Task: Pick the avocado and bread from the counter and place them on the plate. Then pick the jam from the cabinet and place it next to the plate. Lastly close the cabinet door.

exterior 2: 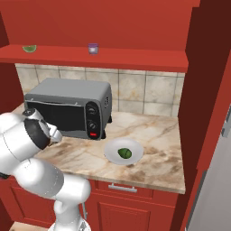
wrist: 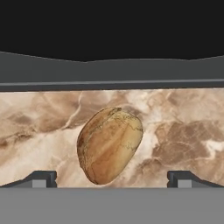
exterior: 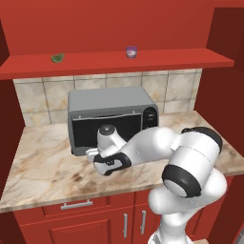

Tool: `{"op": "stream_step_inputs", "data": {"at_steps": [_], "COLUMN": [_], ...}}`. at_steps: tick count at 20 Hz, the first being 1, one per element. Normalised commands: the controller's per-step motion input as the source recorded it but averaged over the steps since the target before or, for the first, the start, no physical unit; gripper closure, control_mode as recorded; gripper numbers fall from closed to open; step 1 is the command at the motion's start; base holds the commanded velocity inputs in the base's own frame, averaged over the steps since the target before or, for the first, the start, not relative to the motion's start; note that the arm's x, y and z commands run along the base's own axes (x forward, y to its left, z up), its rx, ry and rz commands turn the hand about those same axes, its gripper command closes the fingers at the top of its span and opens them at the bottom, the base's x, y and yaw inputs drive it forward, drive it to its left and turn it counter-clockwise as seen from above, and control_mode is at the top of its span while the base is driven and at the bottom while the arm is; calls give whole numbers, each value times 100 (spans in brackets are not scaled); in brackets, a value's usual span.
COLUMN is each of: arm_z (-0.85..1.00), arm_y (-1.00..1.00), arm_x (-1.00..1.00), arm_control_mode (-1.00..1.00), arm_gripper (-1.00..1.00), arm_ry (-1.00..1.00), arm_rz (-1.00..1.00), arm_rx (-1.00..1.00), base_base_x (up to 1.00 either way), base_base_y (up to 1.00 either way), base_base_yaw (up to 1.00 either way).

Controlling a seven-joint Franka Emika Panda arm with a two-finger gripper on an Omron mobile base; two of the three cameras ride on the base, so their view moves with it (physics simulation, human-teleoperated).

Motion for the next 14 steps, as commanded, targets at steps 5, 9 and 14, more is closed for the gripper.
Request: {"op": "stream_step_inputs", "data": {"at_steps": [5,9,14], "arm_z": [-3,-6,-8], "arm_y": [4,4,0], "arm_x": [2,9,13], "arm_control_mode": [-100,-100,-100], "arm_gripper": [-100,-100,-100], "arm_ry": [0,0,0], "arm_rz": [0,0,0], "arm_rx": [0,0,0], "base_base_x": [0,0,0], "base_base_y": [0,0,0], "base_base_yaw": [0,0,0]}}
